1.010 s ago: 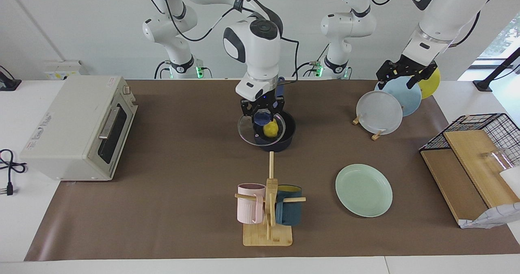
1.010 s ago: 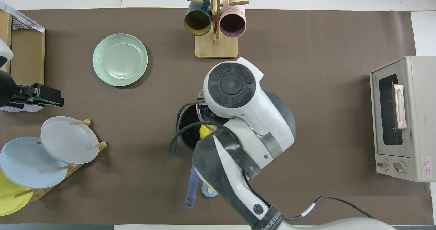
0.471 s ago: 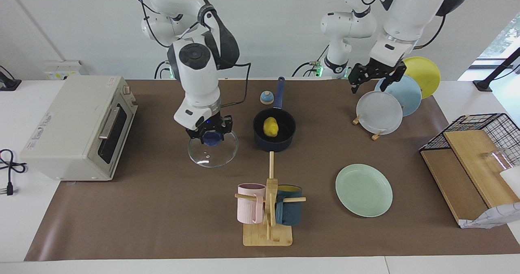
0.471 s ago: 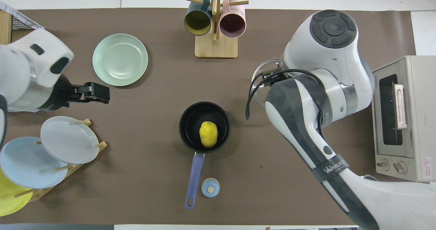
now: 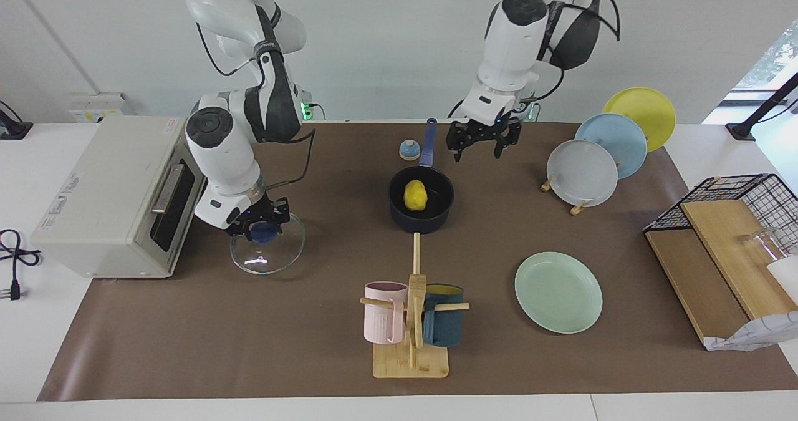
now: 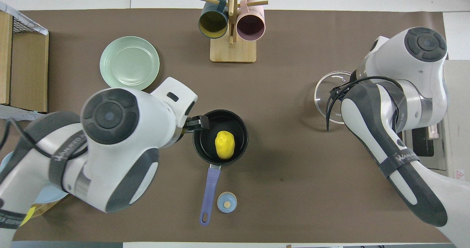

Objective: Transfer potato from pot to plate
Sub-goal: 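Grasp the yellow potato with the left gripper while the right gripper sets the lid down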

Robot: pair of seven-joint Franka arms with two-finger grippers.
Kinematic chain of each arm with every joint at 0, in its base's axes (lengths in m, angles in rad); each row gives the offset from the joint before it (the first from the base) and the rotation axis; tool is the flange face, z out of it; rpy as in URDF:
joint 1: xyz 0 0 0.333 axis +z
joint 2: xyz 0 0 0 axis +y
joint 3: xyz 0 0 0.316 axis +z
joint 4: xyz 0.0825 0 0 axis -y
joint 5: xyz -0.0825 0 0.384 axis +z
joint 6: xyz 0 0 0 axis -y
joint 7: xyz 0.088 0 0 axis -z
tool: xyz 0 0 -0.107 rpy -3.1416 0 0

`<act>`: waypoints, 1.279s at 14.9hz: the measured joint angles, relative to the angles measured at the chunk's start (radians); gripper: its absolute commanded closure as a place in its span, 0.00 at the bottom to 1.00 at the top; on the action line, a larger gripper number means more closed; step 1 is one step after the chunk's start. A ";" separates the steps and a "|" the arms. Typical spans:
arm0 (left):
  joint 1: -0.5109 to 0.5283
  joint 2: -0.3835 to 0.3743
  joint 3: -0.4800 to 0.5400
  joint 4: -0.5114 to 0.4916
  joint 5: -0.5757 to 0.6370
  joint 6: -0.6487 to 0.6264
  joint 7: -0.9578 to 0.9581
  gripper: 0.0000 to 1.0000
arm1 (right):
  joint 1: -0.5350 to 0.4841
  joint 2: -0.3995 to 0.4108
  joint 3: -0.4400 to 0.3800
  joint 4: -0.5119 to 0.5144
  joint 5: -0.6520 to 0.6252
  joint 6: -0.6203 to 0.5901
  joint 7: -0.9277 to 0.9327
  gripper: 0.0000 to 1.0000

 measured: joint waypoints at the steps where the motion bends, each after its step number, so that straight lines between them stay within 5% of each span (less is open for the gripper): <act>1: -0.026 0.038 0.000 -0.010 0.000 0.049 -0.042 0.00 | -0.015 -0.014 0.000 -0.034 0.000 0.008 -0.022 0.59; 7: -0.075 0.187 0.001 -0.011 0.000 0.169 -0.086 0.00 | -0.053 -0.089 0.000 -0.240 0.000 0.133 -0.043 0.58; 19: -0.129 0.282 0.003 -0.011 0.027 0.202 -0.086 0.00 | -0.055 -0.120 0.000 -0.297 0.000 0.141 -0.043 0.42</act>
